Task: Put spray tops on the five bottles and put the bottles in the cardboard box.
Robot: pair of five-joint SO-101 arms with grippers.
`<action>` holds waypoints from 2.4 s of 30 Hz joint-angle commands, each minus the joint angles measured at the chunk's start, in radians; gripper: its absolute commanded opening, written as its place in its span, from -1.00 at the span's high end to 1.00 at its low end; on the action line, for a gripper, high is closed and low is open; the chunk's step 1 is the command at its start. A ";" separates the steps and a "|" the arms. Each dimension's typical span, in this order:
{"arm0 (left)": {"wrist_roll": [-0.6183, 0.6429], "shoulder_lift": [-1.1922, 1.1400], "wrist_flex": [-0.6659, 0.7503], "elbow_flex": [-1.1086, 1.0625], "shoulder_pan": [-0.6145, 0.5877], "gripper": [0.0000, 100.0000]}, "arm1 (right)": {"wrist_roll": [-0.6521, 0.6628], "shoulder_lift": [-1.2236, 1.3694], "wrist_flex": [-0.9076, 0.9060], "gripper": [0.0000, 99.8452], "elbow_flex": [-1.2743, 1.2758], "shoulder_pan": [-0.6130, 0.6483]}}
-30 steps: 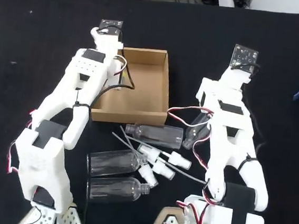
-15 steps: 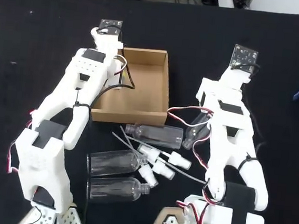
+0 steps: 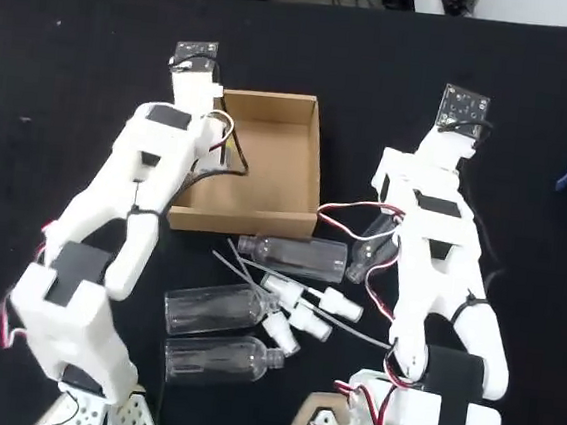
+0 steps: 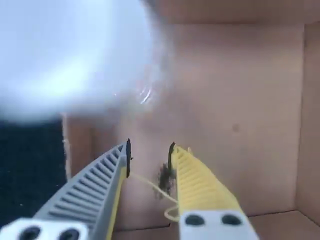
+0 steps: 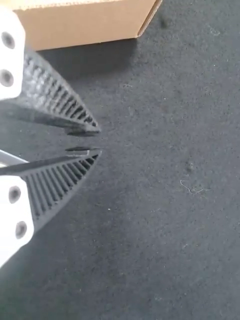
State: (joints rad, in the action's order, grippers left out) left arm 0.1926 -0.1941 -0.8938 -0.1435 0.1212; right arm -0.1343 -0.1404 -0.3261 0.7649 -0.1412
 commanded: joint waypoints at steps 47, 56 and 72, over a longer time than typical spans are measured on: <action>0.005 0.132 0.316 -0.159 -0.067 0.94 | -0.003 -0.048 0.026 0.93 -0.005 0.008; 0.005 0.245 0.026 -0.061 -0.090 0.94 | -0.003 -0.048 0.026 0.93 -0.005 0.008; -0.173 0.491 -0.411 -0.084 -0.421 0.94 | -0.005 -0.062 0.017 0.93 -0.004 0.005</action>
State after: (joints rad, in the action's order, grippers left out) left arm 0.0376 0.2478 -1.2451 -0.2647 -0.2225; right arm -0.1343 -0.1404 -0.3261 0.7649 -0.1412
